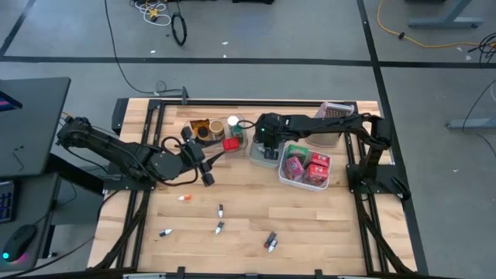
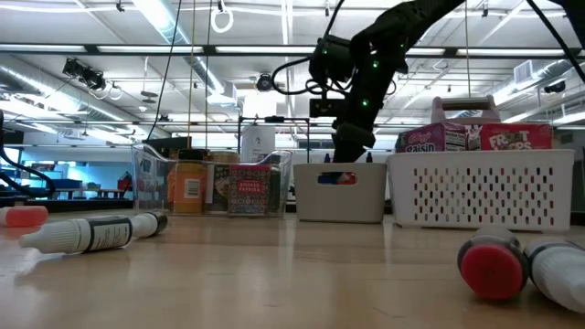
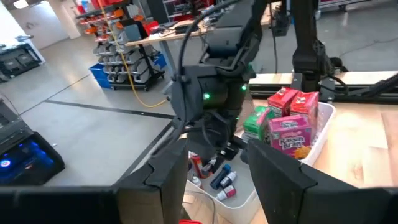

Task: Pick & Place Kitchen Items
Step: Put the small red food coloring into the gray bin, then put the small yellow food coloring into the gray bin

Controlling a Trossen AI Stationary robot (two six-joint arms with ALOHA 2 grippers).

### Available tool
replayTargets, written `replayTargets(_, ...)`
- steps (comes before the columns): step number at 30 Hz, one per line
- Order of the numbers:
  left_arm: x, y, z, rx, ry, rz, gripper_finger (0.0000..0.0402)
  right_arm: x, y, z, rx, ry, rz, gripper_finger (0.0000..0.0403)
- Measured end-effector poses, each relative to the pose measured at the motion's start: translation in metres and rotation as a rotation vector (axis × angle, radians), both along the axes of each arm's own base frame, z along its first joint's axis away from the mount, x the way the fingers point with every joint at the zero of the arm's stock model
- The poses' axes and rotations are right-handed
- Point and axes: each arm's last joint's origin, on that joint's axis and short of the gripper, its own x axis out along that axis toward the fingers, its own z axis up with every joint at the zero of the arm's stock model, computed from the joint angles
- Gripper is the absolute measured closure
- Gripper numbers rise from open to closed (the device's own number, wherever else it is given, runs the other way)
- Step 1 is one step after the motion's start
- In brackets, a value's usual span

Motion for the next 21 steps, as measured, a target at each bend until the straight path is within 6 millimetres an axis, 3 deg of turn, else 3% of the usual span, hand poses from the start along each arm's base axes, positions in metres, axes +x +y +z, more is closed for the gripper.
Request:
replayTargets(13, 0.000, 0.000, 0.000, 0.000, -0.002, 0.005, 0.0227, 0.010, -0.002, 0.004, -0.024, -0.120, 0.036, 0.0252)
replayTargets(21, 0.002, -0.003, -0.001, 0.022, 0.044, -0.123, 0.0227, 0.032, 0.017, 0.017, -0.030, -0.358, 0.117, 0.0250)
